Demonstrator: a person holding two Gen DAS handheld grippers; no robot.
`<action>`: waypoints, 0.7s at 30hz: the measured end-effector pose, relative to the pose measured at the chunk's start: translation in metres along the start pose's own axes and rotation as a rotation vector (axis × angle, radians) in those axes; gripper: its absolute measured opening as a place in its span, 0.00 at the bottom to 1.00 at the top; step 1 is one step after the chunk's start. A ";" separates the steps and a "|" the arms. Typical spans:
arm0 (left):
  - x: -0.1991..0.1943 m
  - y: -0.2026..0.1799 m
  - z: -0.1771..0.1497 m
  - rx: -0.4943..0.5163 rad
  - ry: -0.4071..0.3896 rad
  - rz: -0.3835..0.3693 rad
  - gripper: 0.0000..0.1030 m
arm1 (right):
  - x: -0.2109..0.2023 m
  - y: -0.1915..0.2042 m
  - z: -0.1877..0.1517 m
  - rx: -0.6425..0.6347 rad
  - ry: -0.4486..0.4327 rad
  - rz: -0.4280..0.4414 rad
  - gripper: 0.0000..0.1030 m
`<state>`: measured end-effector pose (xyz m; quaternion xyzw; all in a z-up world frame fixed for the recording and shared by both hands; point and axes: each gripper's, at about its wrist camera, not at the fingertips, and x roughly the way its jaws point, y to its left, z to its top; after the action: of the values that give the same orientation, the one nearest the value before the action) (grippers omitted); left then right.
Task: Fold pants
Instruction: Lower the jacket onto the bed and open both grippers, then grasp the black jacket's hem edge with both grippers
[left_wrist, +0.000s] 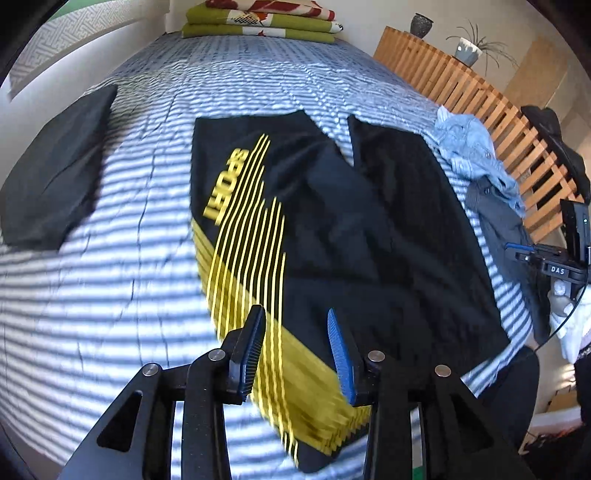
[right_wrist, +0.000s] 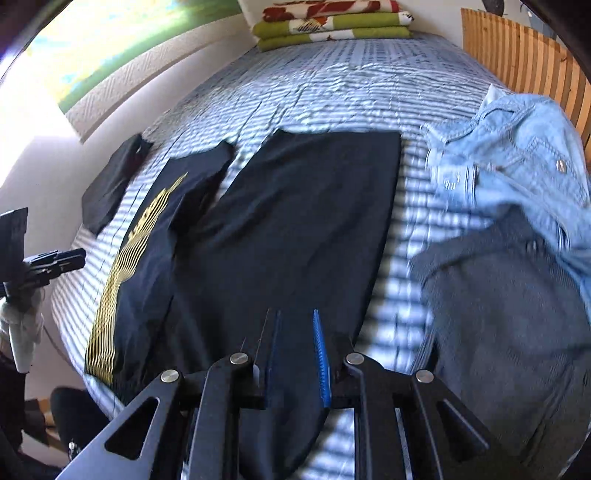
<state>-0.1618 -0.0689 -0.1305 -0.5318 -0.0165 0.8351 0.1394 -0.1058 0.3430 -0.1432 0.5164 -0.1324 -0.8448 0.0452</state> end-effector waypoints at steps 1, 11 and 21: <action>-0.004 -0.002 -0.022 0.011 0.010 0.016 0.43 | -0.005 0.011 -0.023 -0.016 0.015 0.000 0.17; 0.011 -0.033 -0.131 0.146 0.058 0.198 0.52 | -0.017 0.077 -0.147 -0.123 0.072 -0.085 0.29; 0.011 -0.074 -0.135 0.322 0.010 0.286 0.52 | -0.012 0.073 -0.166 -0.095 0.072 -0.138 0.34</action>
<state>-0.0295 -0.0110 -0.1861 -0.5036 0.1934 0.8357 0.1026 0.0425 0.2459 -0.1848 0.5518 -0.0548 -0.8320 0.0161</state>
